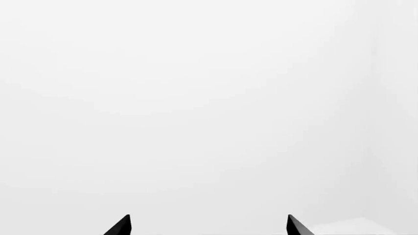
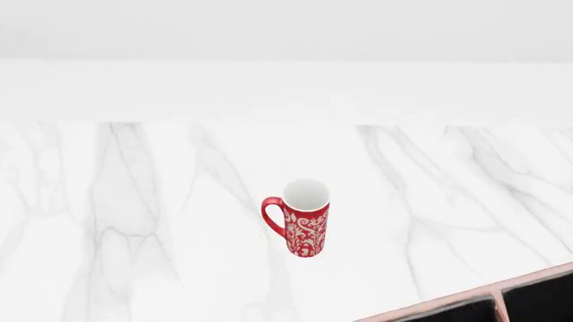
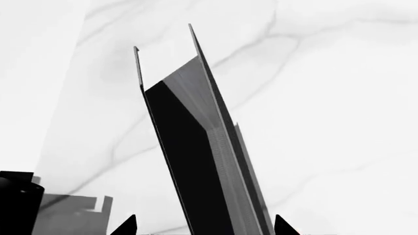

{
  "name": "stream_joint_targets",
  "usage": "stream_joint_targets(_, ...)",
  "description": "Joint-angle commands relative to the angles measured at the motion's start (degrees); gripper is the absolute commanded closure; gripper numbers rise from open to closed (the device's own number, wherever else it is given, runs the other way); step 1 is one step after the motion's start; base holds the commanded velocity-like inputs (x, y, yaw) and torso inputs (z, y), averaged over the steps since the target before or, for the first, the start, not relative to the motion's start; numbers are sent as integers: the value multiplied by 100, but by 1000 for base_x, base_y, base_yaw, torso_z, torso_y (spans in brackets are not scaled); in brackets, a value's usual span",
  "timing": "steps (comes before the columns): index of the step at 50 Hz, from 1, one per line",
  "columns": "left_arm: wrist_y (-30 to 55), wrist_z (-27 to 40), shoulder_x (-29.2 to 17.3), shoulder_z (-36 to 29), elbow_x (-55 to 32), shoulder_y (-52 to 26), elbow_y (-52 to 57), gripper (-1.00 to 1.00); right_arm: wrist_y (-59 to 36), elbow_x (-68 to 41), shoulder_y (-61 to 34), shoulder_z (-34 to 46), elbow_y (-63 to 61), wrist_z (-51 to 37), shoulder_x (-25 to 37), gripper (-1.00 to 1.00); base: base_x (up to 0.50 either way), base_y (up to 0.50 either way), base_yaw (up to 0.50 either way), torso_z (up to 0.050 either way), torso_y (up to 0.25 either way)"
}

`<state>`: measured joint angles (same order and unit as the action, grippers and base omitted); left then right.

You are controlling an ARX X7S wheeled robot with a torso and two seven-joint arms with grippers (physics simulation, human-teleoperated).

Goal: Pick up the book and place it in the right compartment of the caddy.

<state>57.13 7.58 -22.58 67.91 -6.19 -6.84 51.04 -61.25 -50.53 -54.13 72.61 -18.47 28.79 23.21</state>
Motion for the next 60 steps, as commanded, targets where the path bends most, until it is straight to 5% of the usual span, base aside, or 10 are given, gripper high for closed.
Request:
stream_joint_targets(1,-35,15,28,-34,11,20,-11,-100,108,95,28,98,118,70,0,-100,0,0,0,0,0)
stream_joint_targets(3,-47,20,34,-46,14,21,-21,-100,175,170,39,122,111,49,16,-100,0,0,0,0,0)
stream_joint_targets(4,-48,21,35,-47,14,20,-24,-100,178,170,45,115,113,34,19,100,0,0,0,0,0)
stream_joint_targets(26,-176,23,103,-55,32,75,-97,-100,271,167,45,29,90,-88,19,100,0,0,0,0,0)
stream_joint_targets(60,-102,37,55,-87,0,30,-63,-100,-1066,-2352,-1419,-3001,-53,-2909,-145,100,0,0,0,0,0)
